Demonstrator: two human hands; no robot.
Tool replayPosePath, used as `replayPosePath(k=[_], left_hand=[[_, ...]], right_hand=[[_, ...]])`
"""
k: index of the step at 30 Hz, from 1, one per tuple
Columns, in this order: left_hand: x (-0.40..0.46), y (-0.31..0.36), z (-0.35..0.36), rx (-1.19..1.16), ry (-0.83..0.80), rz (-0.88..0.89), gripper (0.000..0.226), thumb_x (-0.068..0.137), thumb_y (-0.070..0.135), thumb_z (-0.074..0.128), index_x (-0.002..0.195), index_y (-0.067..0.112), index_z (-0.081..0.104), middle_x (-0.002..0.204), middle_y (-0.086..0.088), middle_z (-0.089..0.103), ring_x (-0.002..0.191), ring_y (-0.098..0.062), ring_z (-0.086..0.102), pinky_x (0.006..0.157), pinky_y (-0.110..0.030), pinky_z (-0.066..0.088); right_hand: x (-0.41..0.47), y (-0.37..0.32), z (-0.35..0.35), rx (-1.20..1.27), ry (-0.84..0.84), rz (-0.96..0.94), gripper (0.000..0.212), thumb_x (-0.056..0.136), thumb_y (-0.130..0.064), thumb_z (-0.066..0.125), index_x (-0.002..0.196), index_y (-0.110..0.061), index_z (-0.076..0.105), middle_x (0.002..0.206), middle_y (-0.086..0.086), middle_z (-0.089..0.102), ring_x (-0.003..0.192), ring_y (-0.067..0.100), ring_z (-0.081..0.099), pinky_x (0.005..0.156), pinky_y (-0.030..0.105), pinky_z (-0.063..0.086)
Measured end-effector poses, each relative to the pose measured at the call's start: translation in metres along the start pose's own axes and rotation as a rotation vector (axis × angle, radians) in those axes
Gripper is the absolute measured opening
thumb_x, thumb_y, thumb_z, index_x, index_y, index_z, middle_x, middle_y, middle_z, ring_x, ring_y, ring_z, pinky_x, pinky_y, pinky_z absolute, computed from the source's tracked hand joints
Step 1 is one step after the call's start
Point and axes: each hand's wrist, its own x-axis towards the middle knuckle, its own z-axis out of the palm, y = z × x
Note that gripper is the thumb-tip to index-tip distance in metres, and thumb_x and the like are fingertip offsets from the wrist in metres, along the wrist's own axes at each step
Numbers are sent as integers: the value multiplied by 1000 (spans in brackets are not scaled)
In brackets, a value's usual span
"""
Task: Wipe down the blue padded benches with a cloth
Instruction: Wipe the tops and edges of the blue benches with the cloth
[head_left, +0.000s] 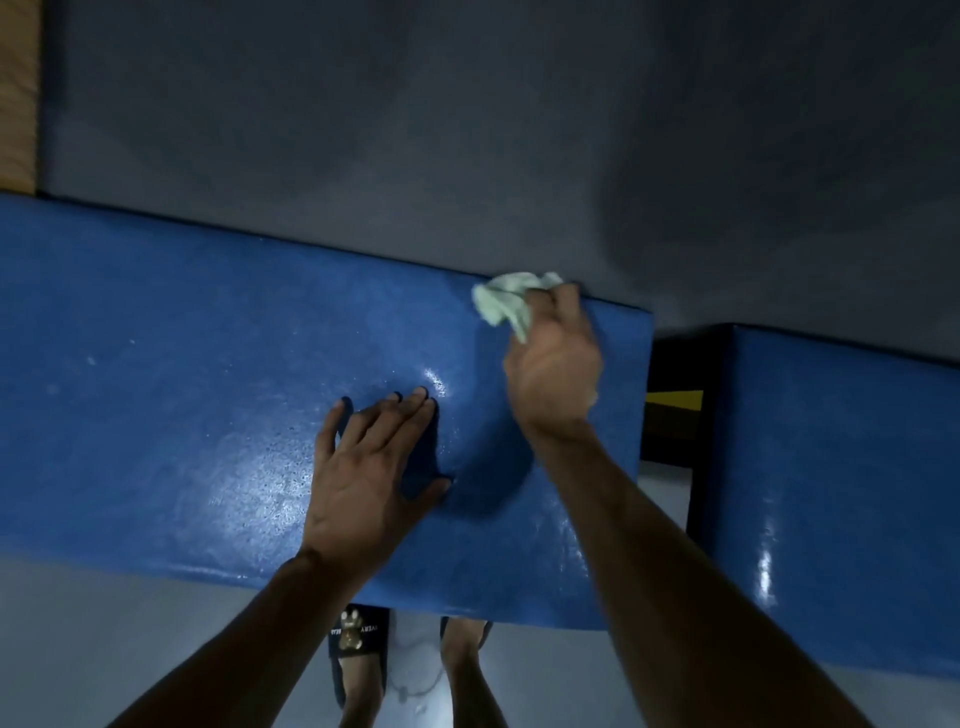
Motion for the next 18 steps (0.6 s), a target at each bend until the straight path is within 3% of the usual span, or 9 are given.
replayPosePath(k=[4,8,13,15,18], left_hand=[[-2,0,0,31,0,4,77,78,63,57,142,22,52,146,6,52,133,-16,46,118,-50,22],[1,1,-3,38,5,8,76,77,65,52,140,21,55,144,5,55,130,-17,50,117,-50,24],[0,3,-4,25,-23,1,76,80,66,49,141,22,53,147,7,51,131,-16,48,118,-48,22],[0,4,-3,20,-17,-7,76,80,66,49,142,22,52,148,8,50,132,-15,48,118,-48,21],[-1,5,-2,17,-16,-5,75,81,65,48,142,22,52,148,7,49,133,-16,47,118,-48,22]], right_hand=[[-8,-49,18,9,-71,-238,30,71,-7,71,101,-13,69,106,6,64,70,26,60,50,32,51],[1,-7,-1,-9,-114,-384,33,76,-20,62,109,-20,67,111,1,64,77,28,60,62,35,50],[11,91,-37,-27,-48,-104,31,86,-24,51,114,-17,61,113,6,57,87,32,62,78,42,52],[8,100,-41,2,-24,7,28,89,-21,47,113,-16,60,114,6,55,93,31,62,80,42,53],[2,94,-42,82,-10,4,31,92,-23,43,116,-13,59,116,7,53,99,29,59,86,40,51]])
